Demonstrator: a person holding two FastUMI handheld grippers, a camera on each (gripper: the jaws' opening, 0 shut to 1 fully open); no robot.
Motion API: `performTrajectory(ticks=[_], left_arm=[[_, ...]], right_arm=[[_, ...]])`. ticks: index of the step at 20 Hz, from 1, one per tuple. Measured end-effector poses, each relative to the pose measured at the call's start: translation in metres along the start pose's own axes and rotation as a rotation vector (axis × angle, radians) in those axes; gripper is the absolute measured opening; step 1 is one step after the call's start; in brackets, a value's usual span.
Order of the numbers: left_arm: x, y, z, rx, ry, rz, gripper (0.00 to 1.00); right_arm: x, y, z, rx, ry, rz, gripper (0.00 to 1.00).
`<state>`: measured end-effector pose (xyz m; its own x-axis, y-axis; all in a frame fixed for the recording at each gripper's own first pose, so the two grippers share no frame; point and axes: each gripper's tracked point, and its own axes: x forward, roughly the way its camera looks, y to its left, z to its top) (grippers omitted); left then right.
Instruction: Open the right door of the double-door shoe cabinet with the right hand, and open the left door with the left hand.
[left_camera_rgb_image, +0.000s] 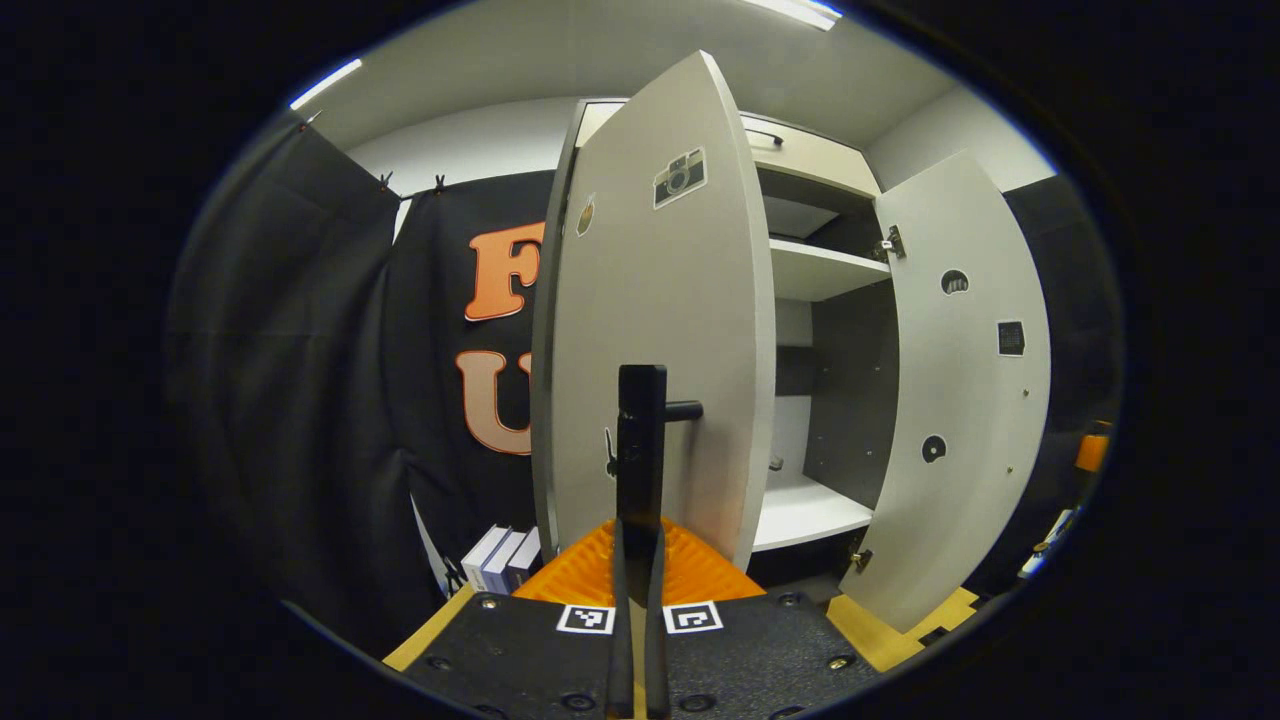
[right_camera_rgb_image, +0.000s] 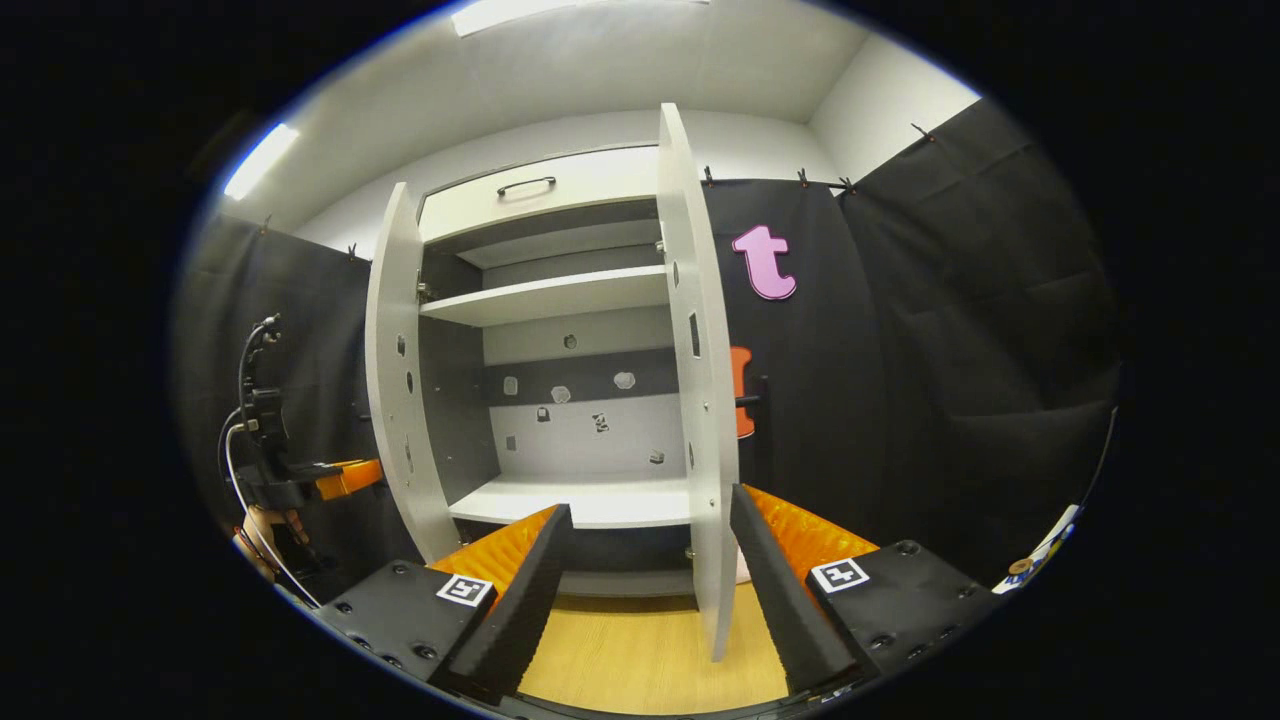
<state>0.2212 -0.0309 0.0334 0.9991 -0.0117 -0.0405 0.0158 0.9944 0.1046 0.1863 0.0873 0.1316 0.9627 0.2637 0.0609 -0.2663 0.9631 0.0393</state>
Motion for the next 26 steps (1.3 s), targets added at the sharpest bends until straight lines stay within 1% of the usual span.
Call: performTrajectory(ticks=[1,2,6,10,13,16,19,22,24,26], left_arm=[[-0.001,0.002,0.000,0.007,0.001,-0.003,0.05],[-0.002,0.004,0.000,0.012,0.001,-0.005,0.03],[-0.008,0.015,0.001,0.010,0.002,-0.003,0.04],[-0.017,0.041,0.002,0.015,-0.018,0.038,0.02],[-0.027,0.052,0.000,-0.009,-0.017,0.027,0.00],[-0.031,0.064,0.000,-0.014,-0.020,0.022,0.00],[-0.031,0.082,0.000,-0.015,-0.017,0.050,0.00],[-0.030,0.099,0.001,-0.010,-0.014,0.070,0.00],[-0.030,0.098,0.001,-0.037,-0.018,0.048,0.01],[-0.029,0.099,0.001,-0.045,-0.018,0.038,0.00]], right_arm=[[0.001,0.002,0.000,0.001,-0.001,-0.004,0.99],[0.004,0.004,0.000,0.002,0.000,-0.008,0.91],[0.009,0.013,0.004,-0.005,-0.011,-0.009,0.91],[0.016,0.023,-0.001,-0.016,-0.007,-0.020,0.91],[0.022,0.024,-0.003,-0.012,-0.003,-0.041,0.91],[0.029,0.034,-0.004,-0.002,-0.004,-0.036,0.91],[0.031,0.038,-0.005,-0.018,-0.007,-0.049,0.91],[0.035,0.046,-0.010,-0.019,0.007,-0.045,0.91],[0.038,0.050,-0.009,-0.029,0.006,-0.048,0.91],[0.039,0.053,-0.009,-0.037,0.004,-0.048,0.91]])
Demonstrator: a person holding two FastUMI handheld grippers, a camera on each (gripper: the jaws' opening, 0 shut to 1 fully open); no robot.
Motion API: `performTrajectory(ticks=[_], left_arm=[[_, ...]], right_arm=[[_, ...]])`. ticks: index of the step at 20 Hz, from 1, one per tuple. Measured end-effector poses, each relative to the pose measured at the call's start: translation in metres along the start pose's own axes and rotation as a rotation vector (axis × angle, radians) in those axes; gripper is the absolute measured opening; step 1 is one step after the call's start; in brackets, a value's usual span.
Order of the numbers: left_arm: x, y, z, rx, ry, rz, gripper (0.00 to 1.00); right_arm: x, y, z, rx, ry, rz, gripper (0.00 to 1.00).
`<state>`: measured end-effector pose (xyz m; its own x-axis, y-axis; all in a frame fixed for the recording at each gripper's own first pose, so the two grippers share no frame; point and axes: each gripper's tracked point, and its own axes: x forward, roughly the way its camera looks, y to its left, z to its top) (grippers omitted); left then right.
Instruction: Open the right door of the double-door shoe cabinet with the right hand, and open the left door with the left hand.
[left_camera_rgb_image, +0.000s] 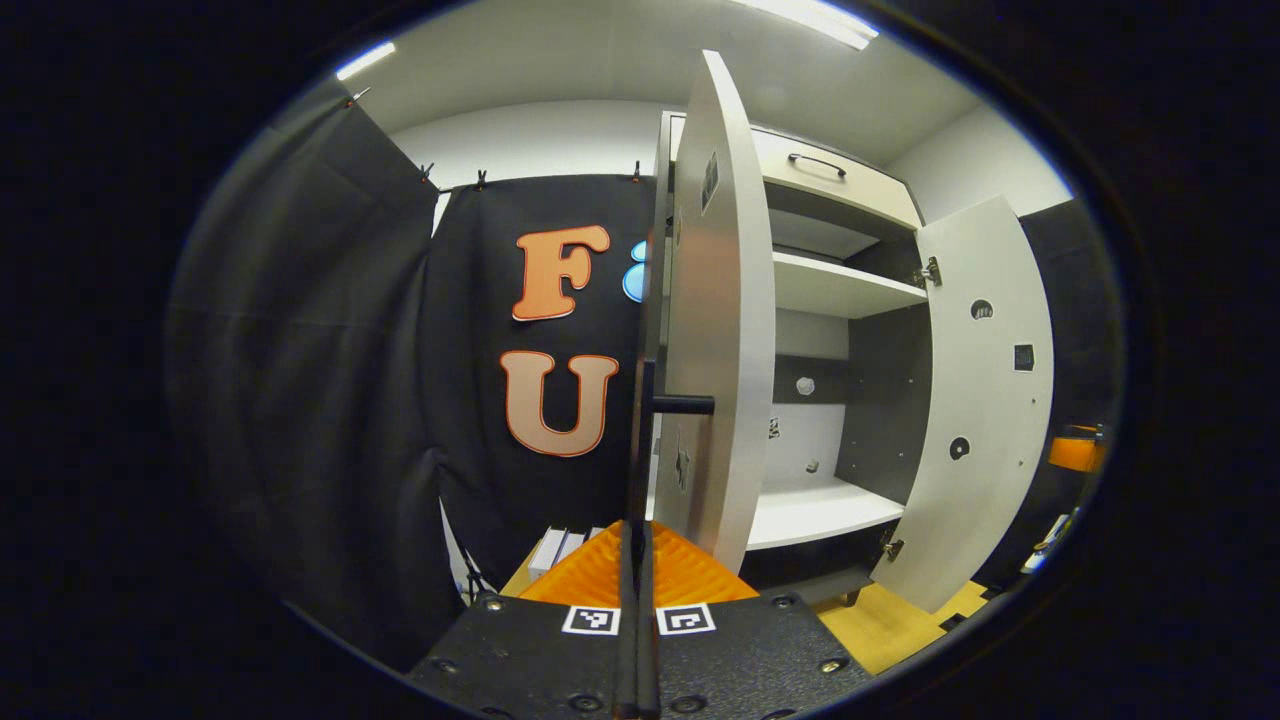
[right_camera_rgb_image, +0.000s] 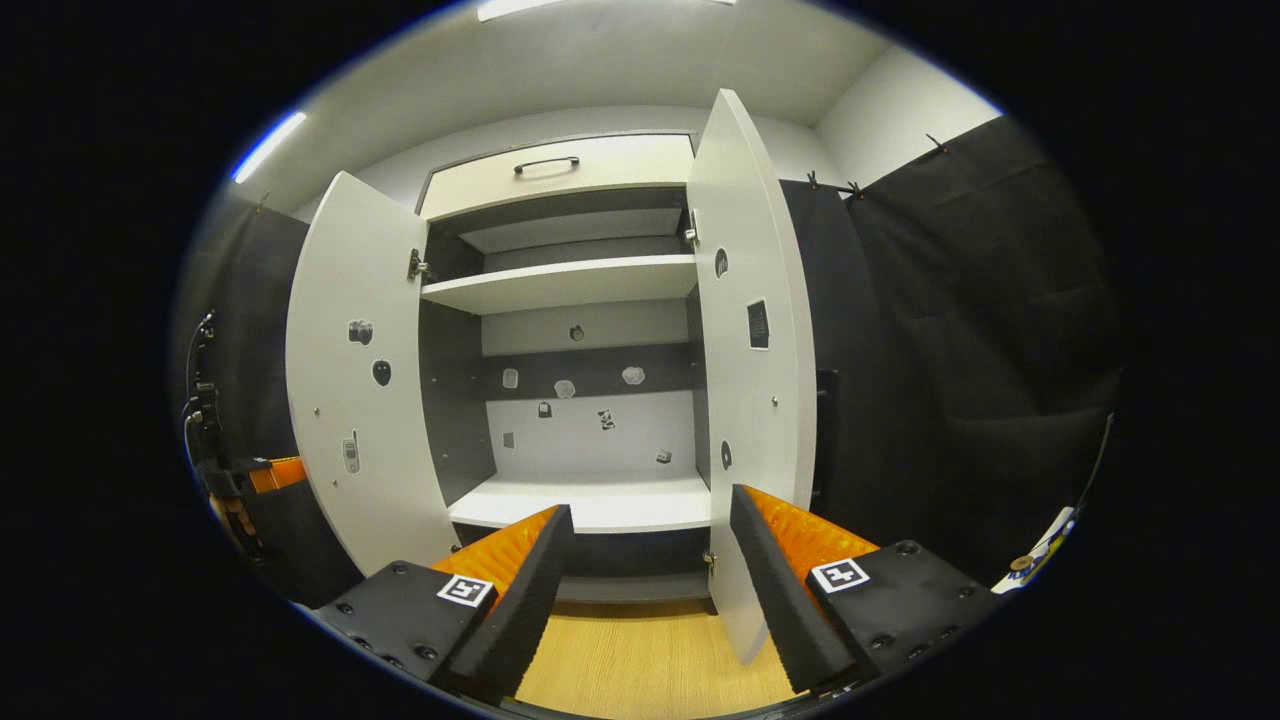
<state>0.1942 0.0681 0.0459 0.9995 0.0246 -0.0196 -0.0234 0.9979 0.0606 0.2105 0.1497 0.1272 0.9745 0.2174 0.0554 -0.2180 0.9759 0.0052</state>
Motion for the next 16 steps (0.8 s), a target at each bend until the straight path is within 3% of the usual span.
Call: performTrajectory(ticks=[3,4,5,9,10,16], left_arm=[[-0.002,-0.001,-0.001,-0.024,0.007,-0.010,0.00],[-0.004,-0.001,0.000,-0.030,0.012,-0.008,0.00],[-0.007,0.001,0.000,-0.035,0.014,-0.003,0.01],[-0.029,-0.006,0.005,-0.068,0.015,0.004,0.01],[-0.035,-0.011,0.005,-0.082,0.019,-0.004,0.01],[-0.067,-0.026,0.013,-0.099,0.025,0.013,0.00]], right_arm=[[0.002,0.003,0.001,0.000,-0.002,0.001,0.91],[0.004,0.004,0.001,0.003,0.000,0.002,1.00],[0.003,0.004,0.000,0.007,0.001,0.002,1.00],[0.009,0.000,0.000,-0.001,0.005,0.001,1.00],[0.010,0.000,0.000,-0.004,0.009,0.003,0.92],[0.008,-0.014,0.002,-0.029,-0.003,-0.031,0.91]])
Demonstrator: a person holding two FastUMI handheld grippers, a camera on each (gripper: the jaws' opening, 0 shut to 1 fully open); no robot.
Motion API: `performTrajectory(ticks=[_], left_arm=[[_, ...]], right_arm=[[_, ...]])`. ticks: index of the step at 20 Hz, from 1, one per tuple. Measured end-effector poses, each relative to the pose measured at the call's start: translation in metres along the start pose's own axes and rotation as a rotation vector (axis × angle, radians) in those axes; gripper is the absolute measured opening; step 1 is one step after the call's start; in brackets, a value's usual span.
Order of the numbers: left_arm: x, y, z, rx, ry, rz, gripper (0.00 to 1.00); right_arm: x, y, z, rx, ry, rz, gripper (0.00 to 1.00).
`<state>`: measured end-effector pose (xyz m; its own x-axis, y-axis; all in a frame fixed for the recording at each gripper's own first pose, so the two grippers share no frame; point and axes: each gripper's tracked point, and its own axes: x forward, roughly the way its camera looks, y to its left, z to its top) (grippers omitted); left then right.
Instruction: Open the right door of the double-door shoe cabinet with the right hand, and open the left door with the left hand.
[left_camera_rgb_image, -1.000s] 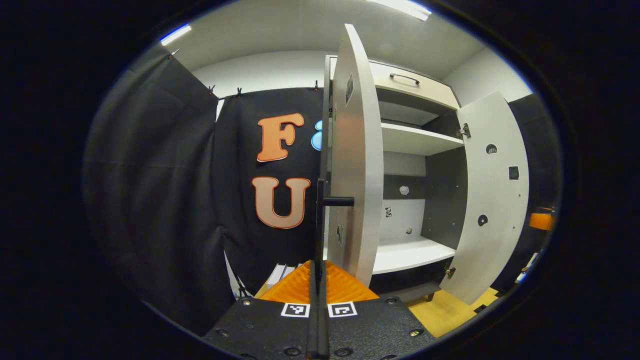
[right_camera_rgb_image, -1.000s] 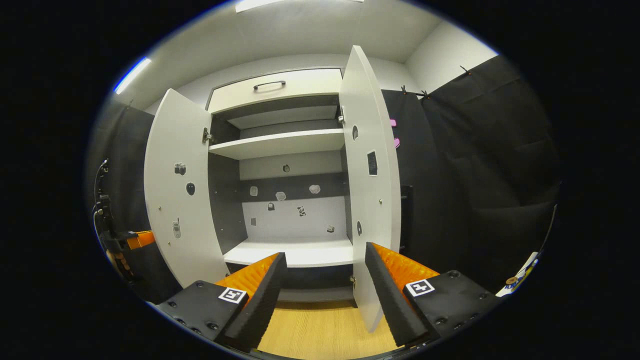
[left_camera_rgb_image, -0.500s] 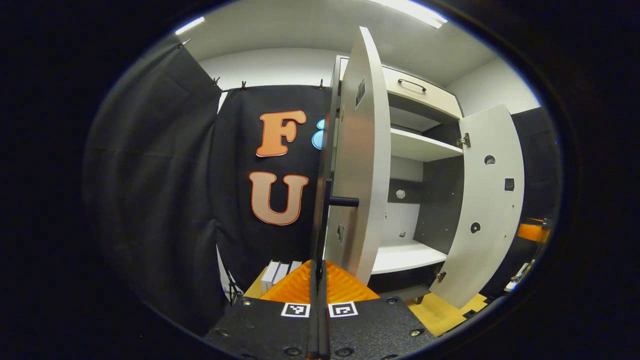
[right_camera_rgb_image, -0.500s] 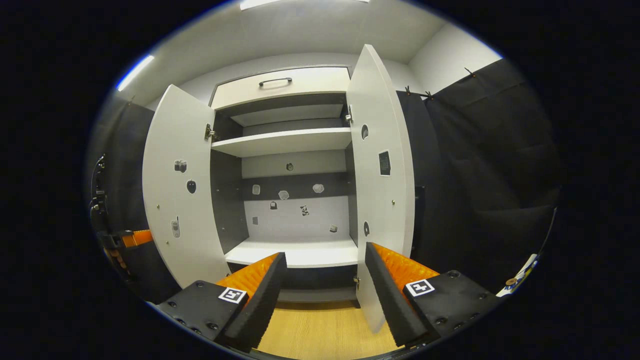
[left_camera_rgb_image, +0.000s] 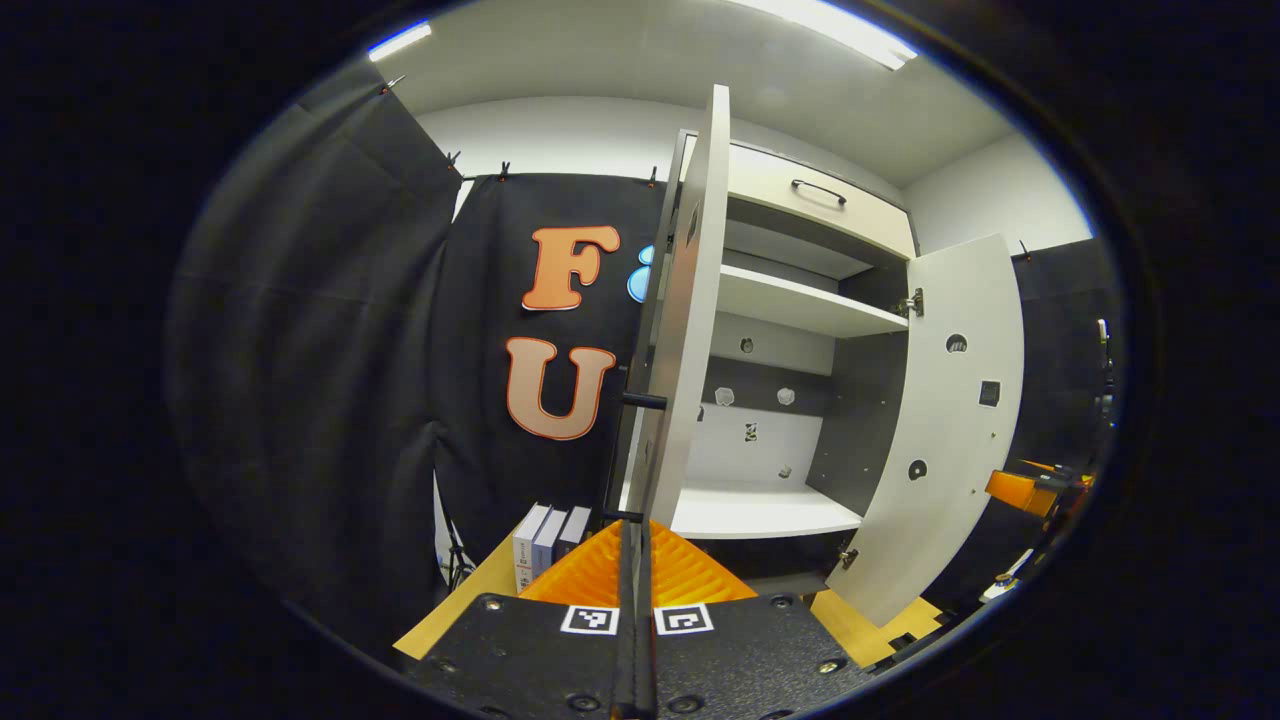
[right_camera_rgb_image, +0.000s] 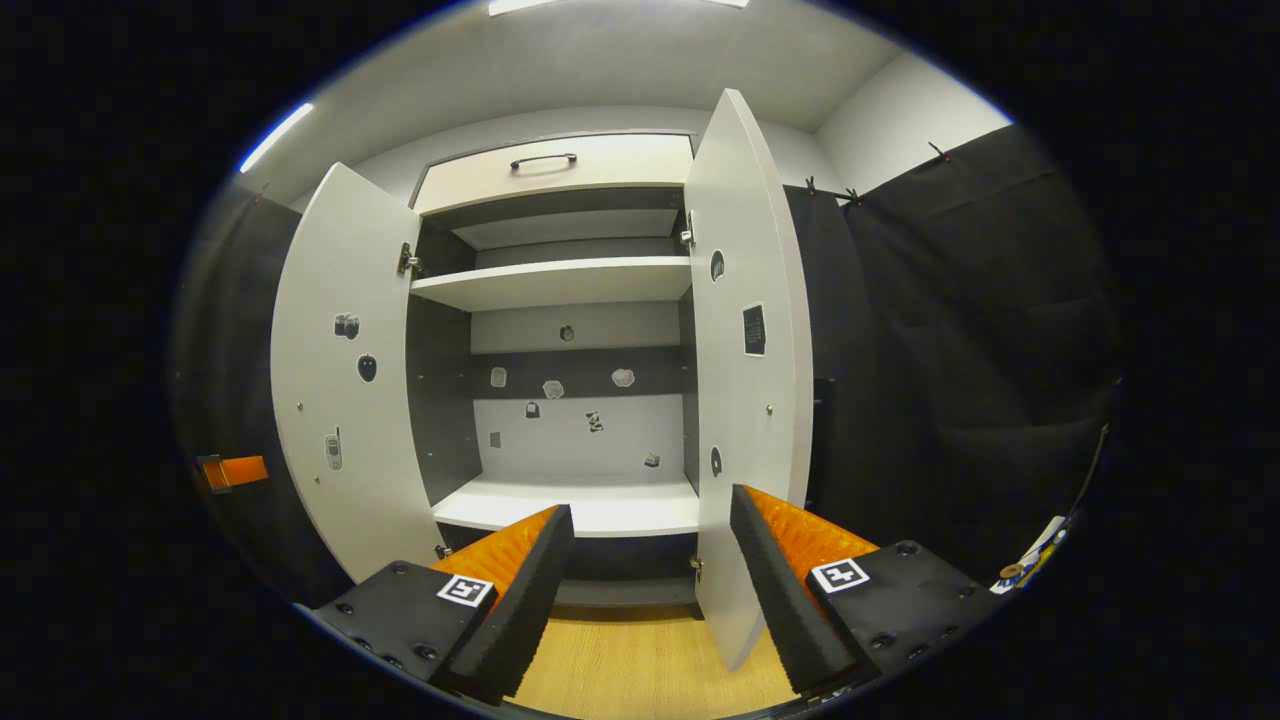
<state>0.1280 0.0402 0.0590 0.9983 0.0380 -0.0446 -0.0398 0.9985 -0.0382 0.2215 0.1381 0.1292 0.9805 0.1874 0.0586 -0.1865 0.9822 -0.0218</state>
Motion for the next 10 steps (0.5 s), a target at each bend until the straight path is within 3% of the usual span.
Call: performTrajectory(ticks=[1,2,3,5,6,7,10], left_arm=[[-0.002,-0.005,0.002,0.001,-0.001,-0.003,0.00],[-0.005,-0.010,0.004,0.005,-0.004,-0.007,0.00],[-0.007,-0.013,0.008,0.009,-0.013,-0.010,0.00],[-0.010,-0.018,0.013,0.003,-0.029,-0.002,0.03],[-0.011,-0.019,0.015,-0.008,-0.034,0.006,0.01],[-0.013,-0.022,0.016,-0.020,-0.038,0.011,0.10],[-0.023,-0.027,0.021,-0.024,-0.048,0.029,0.24]], right_arm=[[0.000,-0.002,0.001,-0.005,0.001,0.002,1.00],[0.001,-0.004,0.002,-0.009,0.000,0.002,1.00],[0.002,-0.006,0.002,-0.011,-0.001,0.003,0.91],[0.004,-0.012,0.002,-0.011,0.000,0.000,0.92],[0.006,-0.015,0.003,-0.013,0.000,-0.001,0.99],[0.008,-0.018,0.004,-0.017,-0.003,-0.002,0.99],[0.014,-0.026,0.003,-0.031,0.006,-0.001,1.00]])
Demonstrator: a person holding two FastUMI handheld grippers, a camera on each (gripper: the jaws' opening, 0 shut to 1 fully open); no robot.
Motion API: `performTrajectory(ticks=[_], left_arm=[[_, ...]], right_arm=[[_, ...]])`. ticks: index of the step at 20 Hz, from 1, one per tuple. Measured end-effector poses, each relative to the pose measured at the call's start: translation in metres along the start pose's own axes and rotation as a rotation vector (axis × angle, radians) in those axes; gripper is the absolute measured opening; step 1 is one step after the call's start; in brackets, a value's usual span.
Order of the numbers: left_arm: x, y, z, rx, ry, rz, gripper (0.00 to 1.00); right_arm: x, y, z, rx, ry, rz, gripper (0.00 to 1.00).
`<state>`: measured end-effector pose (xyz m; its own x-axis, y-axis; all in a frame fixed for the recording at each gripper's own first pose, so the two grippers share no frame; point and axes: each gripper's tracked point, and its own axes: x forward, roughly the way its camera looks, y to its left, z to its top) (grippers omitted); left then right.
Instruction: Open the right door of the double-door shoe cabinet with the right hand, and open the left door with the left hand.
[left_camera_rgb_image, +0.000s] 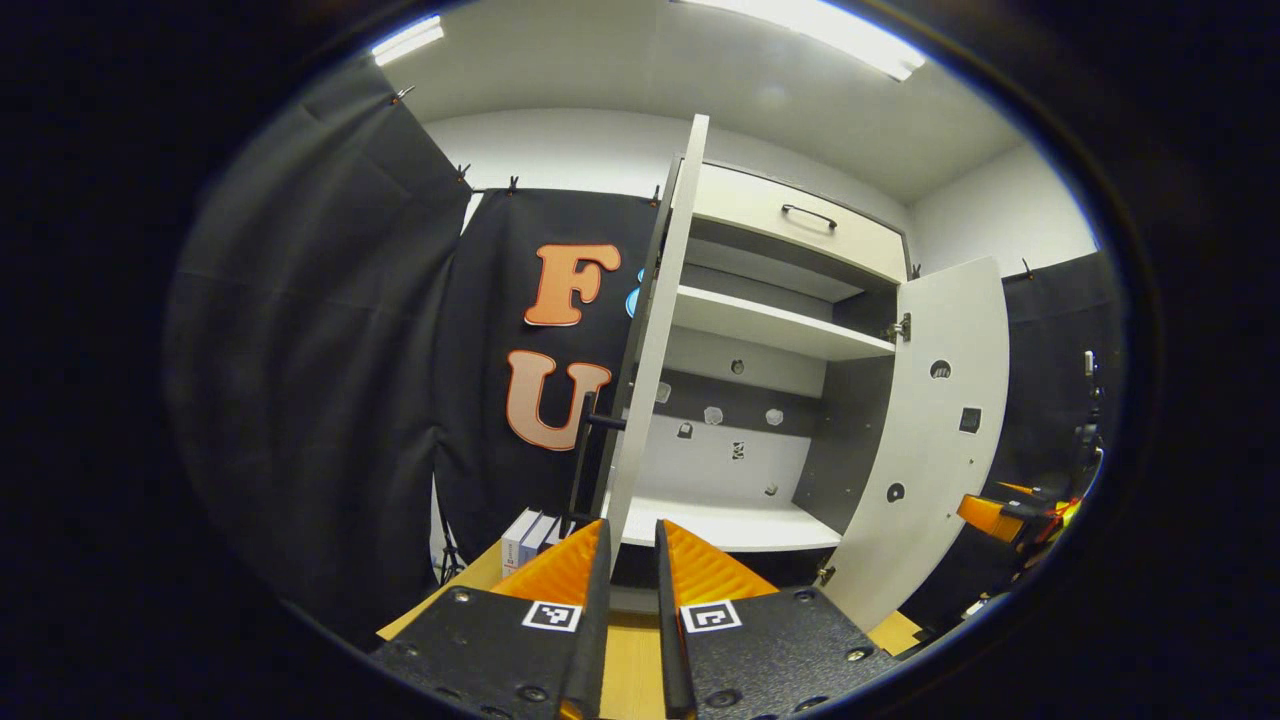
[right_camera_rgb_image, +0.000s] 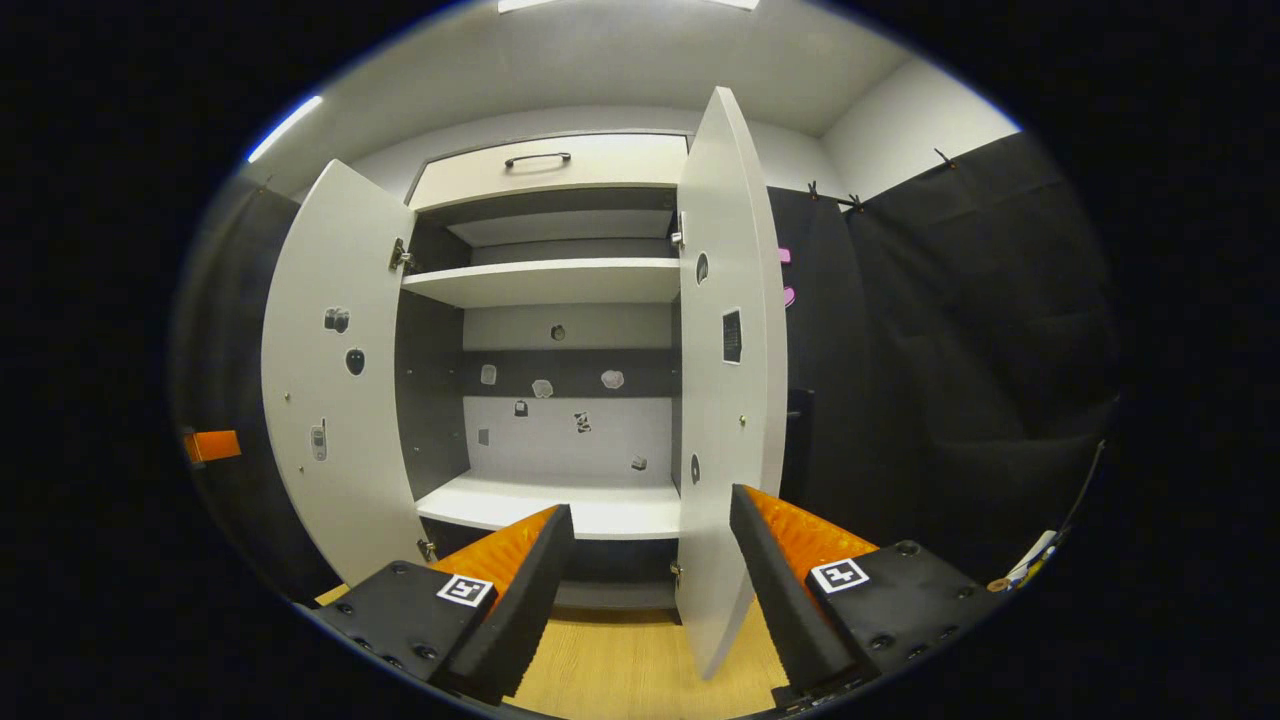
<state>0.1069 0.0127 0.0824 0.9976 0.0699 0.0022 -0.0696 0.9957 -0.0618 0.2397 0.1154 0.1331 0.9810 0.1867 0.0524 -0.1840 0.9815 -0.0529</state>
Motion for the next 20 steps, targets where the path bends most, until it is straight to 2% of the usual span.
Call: performTrajectory(ticks=[1,3,4,5,7,11,12,13,14,15,20], left_arm=[[-0.002,-0.001,0.002,0.006,-0.005,0.008,0.31],[-0.008,-0.004,0.003,0.011,-0.008,0.020,0.31],[-0.010,-0.006,0.003,0.011,-0.005,0.025,0.38],[-0.012,-0.008,0.005,0.011,-0.006,0.027,0.41],[-0.013,-0.007,0.010,0.013,-0.017,0.042,0.42],[-0.012,-0.012,0.017,0.046,-0.033,0.055,0.75],[-0.011,-0.012,0.016,0.054,-0.027,0.060,0.90],[-0.009,-0.013,0.015,0.061,-0.023,0.063,0.92],[-0.007,-0.013,0.015,0.068,-0.024,0.063,0.88],[-0.005,-0.013,0.016,0.074,-0.026,0.067,0.93],[0.005,-0.021,0.020,0.100,-0.033,0.059,0.94]], right_arm=[[0.002,0.001,-0.001,0.000,0.008,0.009,1.00],[0.001,0.000,0.001,0.005,0.005,0.020,1.00],[0.000,0.000,0.002,0.006,0.001,0.024,1.00],[-0.002,0.001,0.003,0.007,-0.003,0.031,0.92],[-0.005,0.001,0.006,0.005,-0.005,0.040,0.91],[-0.010,-0.002,0.013,-0.001,-0.014,0.045,0.91],[-0.010,-0.003,0.015,0.000,-0.017,0.046,0.91],[-0.011,-0.003,0.016,0.003,-0.022,0.046,0.91],[-0.011,-0.005,0.017,0.003,-0.026,0.043,0.92],[-0.010,-0.007,0.018,0.003,-0.029,0.036,0.99],[-0.011,-0.012,0.018,0.000,-0.018,0.025,1.00]])
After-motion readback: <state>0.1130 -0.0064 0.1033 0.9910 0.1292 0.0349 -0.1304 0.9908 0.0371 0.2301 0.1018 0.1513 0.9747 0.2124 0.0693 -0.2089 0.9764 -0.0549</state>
